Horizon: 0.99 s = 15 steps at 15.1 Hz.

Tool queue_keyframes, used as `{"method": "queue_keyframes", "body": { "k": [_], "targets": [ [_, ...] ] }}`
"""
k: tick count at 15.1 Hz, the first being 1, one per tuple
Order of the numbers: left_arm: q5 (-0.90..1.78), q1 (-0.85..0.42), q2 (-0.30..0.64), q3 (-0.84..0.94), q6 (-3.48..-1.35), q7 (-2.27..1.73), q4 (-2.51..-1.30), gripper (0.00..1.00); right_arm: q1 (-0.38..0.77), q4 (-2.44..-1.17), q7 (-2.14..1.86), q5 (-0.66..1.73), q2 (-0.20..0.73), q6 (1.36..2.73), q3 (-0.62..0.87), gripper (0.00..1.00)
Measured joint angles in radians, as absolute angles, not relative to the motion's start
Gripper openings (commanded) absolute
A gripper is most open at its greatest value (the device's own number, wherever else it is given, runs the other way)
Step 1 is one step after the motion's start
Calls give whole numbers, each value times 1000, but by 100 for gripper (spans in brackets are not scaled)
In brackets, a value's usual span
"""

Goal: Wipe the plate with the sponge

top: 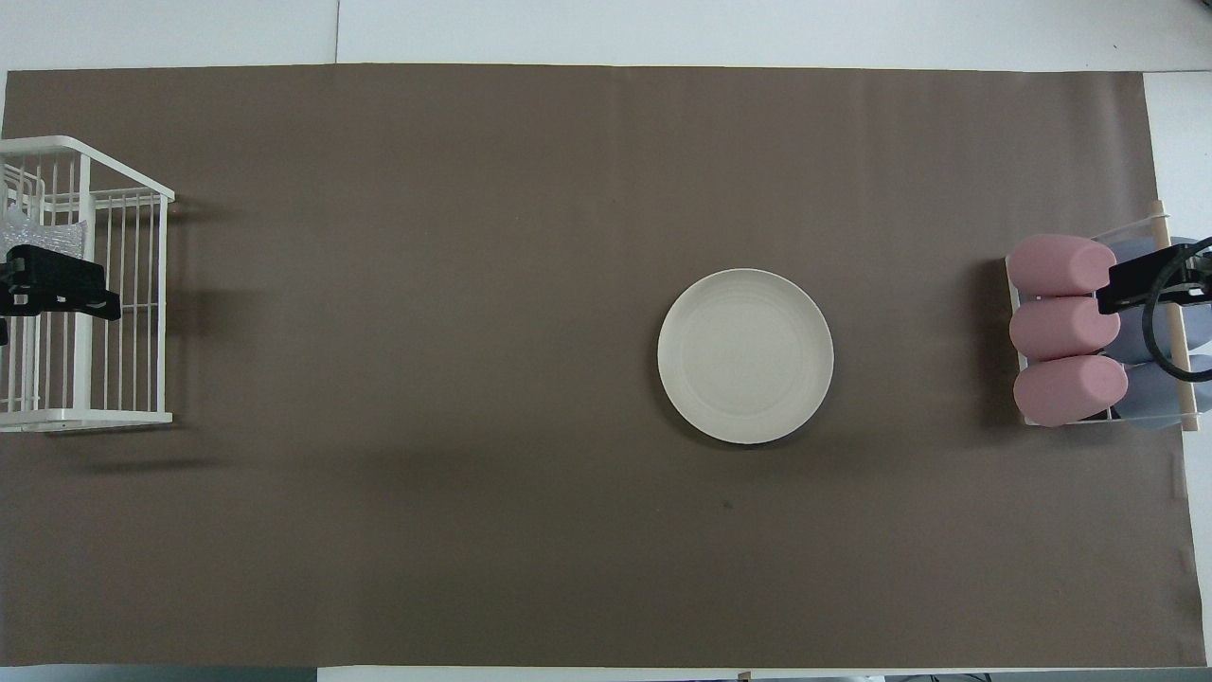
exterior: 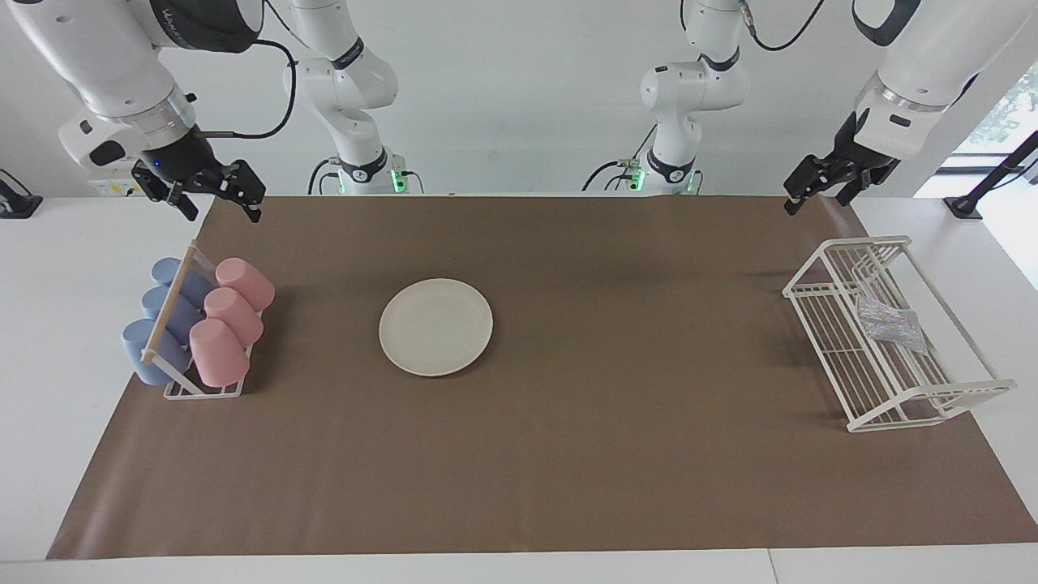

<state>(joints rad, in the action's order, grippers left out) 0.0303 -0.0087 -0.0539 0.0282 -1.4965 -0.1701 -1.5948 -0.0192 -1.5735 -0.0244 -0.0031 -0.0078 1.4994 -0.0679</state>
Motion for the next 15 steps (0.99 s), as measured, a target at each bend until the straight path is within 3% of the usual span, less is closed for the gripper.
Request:
{"method": "queue_keyframes", "body": {
  "k": [15],
  "targets": [
    [30, -8, -54, 26, -1516, -243, -1600, 100, -19, -1574, -24, -3, -8, 1499, -68, 100]
  ]
}}
